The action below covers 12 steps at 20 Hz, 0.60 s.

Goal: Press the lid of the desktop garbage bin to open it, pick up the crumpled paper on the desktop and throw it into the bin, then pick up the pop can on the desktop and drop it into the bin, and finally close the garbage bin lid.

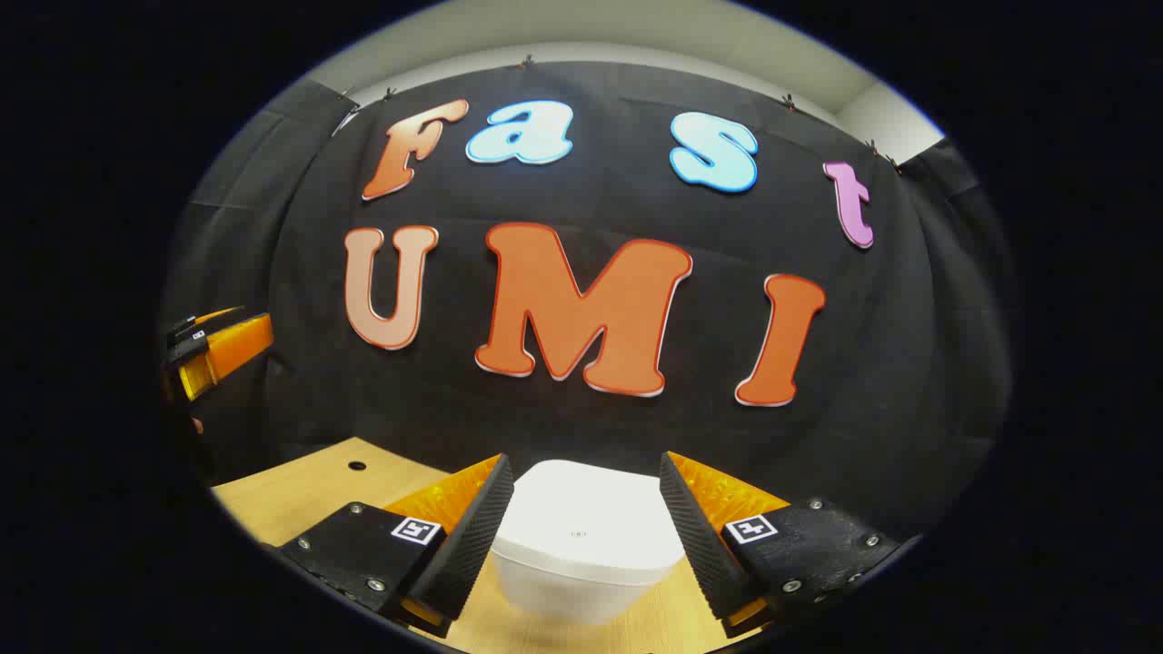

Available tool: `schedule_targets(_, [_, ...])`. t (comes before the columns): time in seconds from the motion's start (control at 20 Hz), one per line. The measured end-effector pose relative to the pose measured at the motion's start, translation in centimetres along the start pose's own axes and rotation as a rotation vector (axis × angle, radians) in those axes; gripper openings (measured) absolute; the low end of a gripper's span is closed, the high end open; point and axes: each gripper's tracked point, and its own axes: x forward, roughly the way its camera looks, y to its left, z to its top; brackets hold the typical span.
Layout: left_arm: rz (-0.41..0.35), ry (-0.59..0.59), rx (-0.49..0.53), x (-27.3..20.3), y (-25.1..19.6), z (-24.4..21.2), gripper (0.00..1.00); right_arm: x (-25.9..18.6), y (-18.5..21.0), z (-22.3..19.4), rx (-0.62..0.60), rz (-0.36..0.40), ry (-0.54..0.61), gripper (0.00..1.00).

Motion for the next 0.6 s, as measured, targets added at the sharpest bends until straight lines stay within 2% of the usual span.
schedule_targets(0.2, [-0.018, 0.072, -0.02, -0.6, -0.7, -2.3, 0.94, 0.2, 2.0, -1.1, -0.018, 0.041, 0.025, 0.97])
schedule_targets(0.35, [-0.023, 0.095, -0.02, -0.4, -0.8, -3.0, 0.98, 0.1, 2.9, -1.5, -0.025, 0.067, 0.041, 0.97])
schedule_targets(0.6, [-0.028, 0.117, 0.005, -0.3, -0.8, -2.9, 0.95, 0.1, 2.6, -1.2, -0.022, 0.061, 0.048, 0.97])
